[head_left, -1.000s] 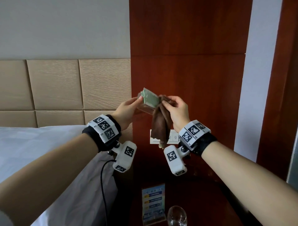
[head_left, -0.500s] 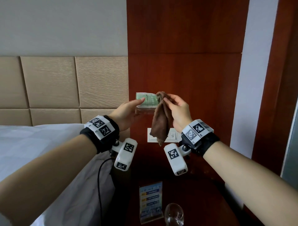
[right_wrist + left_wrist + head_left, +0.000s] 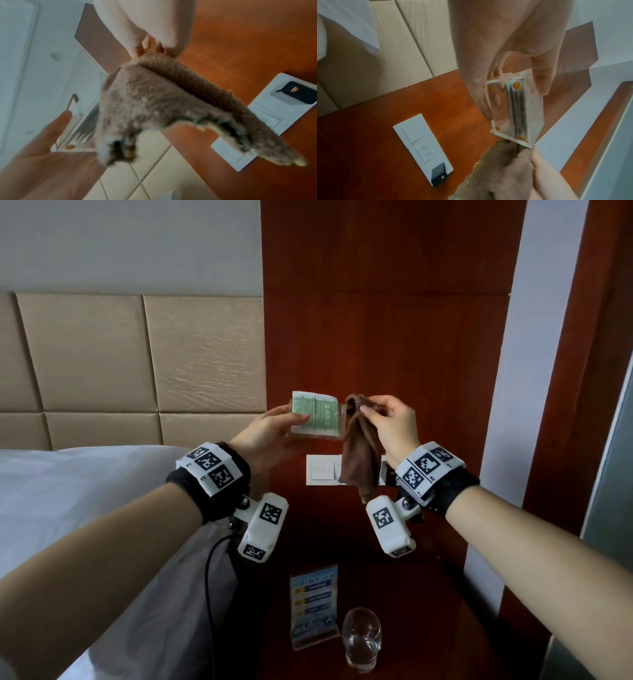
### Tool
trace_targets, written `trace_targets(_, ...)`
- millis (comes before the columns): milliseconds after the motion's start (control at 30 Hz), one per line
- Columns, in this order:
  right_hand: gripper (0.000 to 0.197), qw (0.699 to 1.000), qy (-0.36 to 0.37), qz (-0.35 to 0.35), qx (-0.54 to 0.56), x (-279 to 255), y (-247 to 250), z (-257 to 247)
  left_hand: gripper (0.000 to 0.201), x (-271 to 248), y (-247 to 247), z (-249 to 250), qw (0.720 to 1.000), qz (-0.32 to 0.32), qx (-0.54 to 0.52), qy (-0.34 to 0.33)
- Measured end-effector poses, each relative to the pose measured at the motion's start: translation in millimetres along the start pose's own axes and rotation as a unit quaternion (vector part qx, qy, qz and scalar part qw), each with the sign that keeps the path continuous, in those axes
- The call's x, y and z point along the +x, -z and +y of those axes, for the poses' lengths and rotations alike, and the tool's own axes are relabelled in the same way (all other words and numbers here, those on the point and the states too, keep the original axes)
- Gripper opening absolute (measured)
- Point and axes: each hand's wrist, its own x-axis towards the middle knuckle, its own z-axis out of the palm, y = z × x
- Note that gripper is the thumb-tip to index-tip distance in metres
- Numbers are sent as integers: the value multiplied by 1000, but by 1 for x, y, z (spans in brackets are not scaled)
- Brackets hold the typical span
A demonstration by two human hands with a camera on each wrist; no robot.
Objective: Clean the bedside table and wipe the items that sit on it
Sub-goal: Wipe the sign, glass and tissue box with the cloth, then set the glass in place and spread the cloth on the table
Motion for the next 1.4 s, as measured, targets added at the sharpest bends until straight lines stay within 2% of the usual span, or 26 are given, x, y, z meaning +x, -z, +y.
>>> trace_targets(167, 22, 997, -21, 15, -70, -3, 28, 30, 44, 1, 2, -27, 999, 42, 16, 10)
trace_targets(267, 22, 990, -40, 13, -131, -9, 47, 56, 43, 5, 4, -51, 999, 42, 22, 21)
trace_targets(333, 23, 981, -60, -4, -184, -17, 59, 76, 44, 5, 2, -69, 999, 34, 15, 37)
trace_targets(500, 20, 946, -113, -57, -298, -51, 88, 130, 26, -2, -7, -113, 996, 40, 5, 78)
trace_targets(567, 18, 933, -135, -67, -326, -68, 95, 156, 26, -6, -7, -131, 995, 39, 10, 90)
trace_targets(733, 18, 888, -215, -128, -387, -117, 107, 229, 47, -23, 2, -177, 988, 30, 55, 144)
trace_targets(833, 21, 861, -229, -174, -419, -142, 112, 259, 57, -35, 7, -200, 983, 36, 53, 174)
trace_targets(1033, 39, 778, -227, -287, -511, -174, 111, 281, 58, -55, 6, -230, 980, 59, 50, 185)
trace_targets(1133, 42, 740, -222, -324, -546, -182, 112, 275, 65, -65, 4, -238, 980, 74, 43, 178)
trace_targets(1267, 40, 715, -197, -372, -558, -194, 107, 258, 60, -77, 3, -244, 981, 82, 39, 172)
trace_targets(1400, 38, 718, -195, -398, -536, -217, 100, 240, 53, -93, -3, -245, 982, 87, 37, 165)
